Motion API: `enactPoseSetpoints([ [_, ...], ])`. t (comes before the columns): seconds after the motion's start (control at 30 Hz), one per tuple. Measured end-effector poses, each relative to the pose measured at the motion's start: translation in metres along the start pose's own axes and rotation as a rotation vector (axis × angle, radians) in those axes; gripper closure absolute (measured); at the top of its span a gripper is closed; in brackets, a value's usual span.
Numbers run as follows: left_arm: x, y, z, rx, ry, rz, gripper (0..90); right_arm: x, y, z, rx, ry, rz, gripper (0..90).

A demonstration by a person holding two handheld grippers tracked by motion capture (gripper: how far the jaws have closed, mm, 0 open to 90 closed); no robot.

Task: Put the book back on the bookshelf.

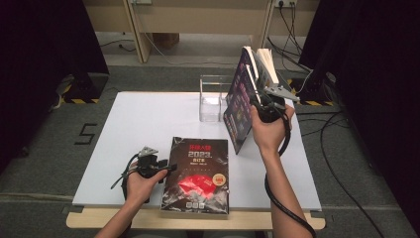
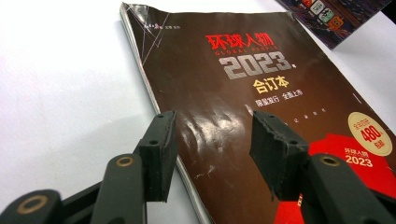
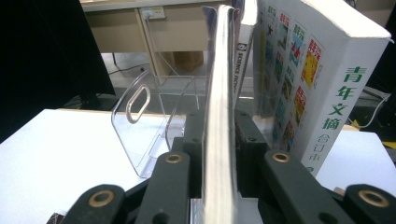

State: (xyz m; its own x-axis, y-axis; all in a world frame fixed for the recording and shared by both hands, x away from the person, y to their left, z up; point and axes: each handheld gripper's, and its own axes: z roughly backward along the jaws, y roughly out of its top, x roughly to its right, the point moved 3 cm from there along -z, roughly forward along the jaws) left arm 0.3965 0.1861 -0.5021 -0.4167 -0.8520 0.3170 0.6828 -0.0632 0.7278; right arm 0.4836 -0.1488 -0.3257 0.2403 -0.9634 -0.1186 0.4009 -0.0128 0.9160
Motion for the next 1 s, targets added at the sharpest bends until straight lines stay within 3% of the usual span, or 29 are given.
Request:
enactPoseSetpoints([
  [0.5, 0.001, 0.0, 0.0, -0.001, 0.002, -0.002, 50.2, 0.0, 0.001, -0.003, -0.017, -0.034, -0.007, 83.8],
  [0.83, 0.0, 0.0, 0.0, -0.003, 0.0, -0.001, 50.2, -0.002, 0.0, -0.003, 0.036, -0.013, -0.015, 84.2],
  [1.0, -0.001, 0.0, 0.0, 0.001, 0.001, 0.003, 50.3, -0.011, 0.004, -0.003, 0.079, -0.011, 0.029, 84.2],
])
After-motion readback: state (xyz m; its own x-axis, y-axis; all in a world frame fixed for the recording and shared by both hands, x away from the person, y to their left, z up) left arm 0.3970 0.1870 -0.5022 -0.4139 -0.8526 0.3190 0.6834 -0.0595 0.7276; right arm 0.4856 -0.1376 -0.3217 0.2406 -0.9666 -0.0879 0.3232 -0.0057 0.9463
